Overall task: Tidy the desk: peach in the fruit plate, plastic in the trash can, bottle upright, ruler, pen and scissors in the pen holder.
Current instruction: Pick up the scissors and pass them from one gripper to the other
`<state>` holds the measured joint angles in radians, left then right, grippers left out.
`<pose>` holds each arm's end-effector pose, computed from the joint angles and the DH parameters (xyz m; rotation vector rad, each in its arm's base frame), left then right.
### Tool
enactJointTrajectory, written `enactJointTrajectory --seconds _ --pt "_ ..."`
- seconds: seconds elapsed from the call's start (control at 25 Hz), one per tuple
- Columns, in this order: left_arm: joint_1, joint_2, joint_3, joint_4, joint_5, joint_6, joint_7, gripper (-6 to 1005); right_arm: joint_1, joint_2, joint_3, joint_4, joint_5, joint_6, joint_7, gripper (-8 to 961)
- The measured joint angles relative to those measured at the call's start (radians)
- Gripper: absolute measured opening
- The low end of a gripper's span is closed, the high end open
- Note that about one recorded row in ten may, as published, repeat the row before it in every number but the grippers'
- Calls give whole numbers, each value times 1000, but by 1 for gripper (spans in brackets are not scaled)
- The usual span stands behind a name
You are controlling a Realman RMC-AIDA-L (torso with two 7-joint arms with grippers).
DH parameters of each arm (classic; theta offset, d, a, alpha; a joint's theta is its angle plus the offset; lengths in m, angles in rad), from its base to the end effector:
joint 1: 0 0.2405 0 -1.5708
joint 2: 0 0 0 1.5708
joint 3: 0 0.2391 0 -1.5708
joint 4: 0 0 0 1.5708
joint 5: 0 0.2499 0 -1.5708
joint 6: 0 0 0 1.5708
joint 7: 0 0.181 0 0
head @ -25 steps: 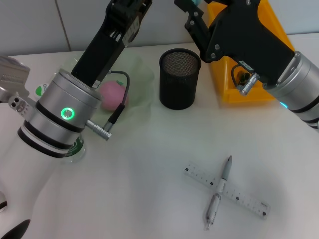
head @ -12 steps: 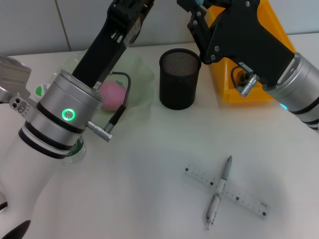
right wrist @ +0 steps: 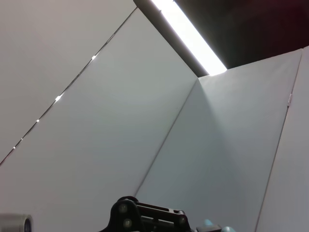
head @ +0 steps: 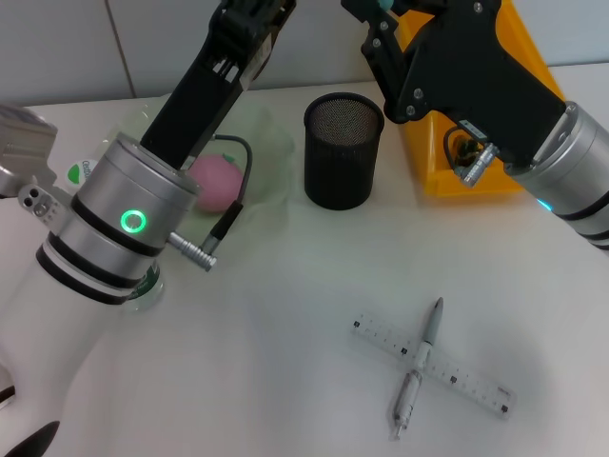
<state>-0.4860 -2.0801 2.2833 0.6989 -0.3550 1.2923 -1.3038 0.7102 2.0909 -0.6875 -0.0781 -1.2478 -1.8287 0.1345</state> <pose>-0.0801 0.3589 -0.0781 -1.9373 -1.2729 -2.1097 0.1561 0.3630 -0.0207 -1.8894 -0.4617 1.2890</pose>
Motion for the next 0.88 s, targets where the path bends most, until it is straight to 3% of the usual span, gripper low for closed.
enactJointTrajectory --seconds 0.44,0.64,0.76,0.88 --pt "4 0 -3 -7 8 8 9 408 -3 0 1 0 -1 0 1 84" --pt "10 0 -4 -7 8 32 34 610 -12 0 14 7 1 -25 1 85" --pt "12 0 -5 -11 13 48 44 795 -24 0 24 23 37 -62 5 84" --pt "13 3 -20 -38 60 73 47 795 -44 -3 26 28 105 -92 39 84"
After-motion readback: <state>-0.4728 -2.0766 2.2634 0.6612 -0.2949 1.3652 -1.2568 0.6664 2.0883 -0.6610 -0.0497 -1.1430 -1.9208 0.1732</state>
